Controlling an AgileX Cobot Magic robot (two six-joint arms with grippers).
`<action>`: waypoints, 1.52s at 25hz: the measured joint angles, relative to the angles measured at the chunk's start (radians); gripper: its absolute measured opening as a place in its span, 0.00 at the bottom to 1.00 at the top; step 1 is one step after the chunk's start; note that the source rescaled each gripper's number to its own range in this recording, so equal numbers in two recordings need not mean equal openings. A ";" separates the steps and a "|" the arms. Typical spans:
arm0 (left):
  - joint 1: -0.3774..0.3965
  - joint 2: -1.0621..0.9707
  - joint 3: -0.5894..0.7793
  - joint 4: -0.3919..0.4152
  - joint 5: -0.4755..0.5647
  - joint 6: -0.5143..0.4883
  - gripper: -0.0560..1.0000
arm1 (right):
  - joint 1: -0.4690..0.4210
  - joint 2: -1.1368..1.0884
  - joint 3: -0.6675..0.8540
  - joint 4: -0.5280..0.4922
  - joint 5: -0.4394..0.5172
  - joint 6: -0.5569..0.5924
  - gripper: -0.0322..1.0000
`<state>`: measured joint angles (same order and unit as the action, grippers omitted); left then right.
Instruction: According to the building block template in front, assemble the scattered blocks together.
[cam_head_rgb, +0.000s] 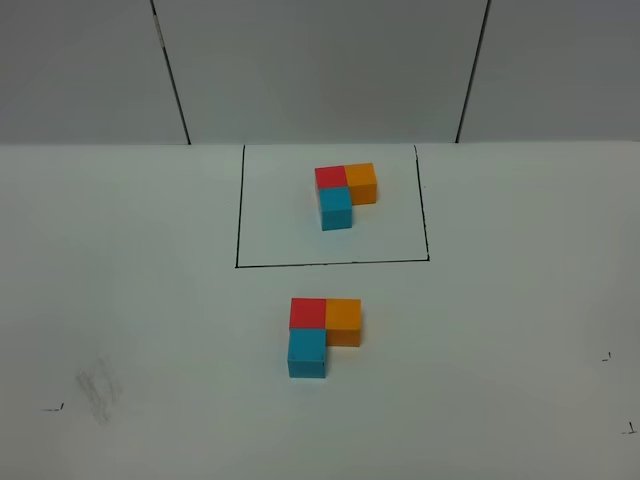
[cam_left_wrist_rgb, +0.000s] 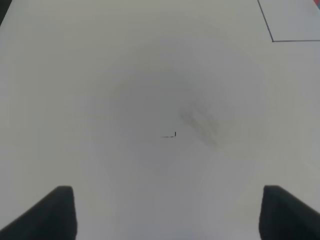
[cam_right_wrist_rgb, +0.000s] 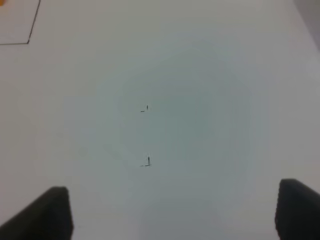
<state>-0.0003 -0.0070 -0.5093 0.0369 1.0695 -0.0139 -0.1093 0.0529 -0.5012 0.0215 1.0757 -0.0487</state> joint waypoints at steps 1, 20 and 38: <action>0.000 0.000 0.000 0.000 0.000 0.000 0.86 | -0.001 0.000 0.000 0.000 0.000 0.000 0.69; 0.000 0.000 0.000 0.000 0.000 0.001 0.86 | -0.003 0.000 0.000 0.000 0.000 0.000 0.69; 0.000 0.000 0.000 0.000 0.000 0.001 0.86 | -0.003 0.000 0.000 0.000 -0.001 0.000 0.69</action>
<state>-0.0003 -0.0070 -0.5093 0.0369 1.0695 -0.0127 -0.1126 0.0529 -0.5012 0.0215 1.0745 -0.0487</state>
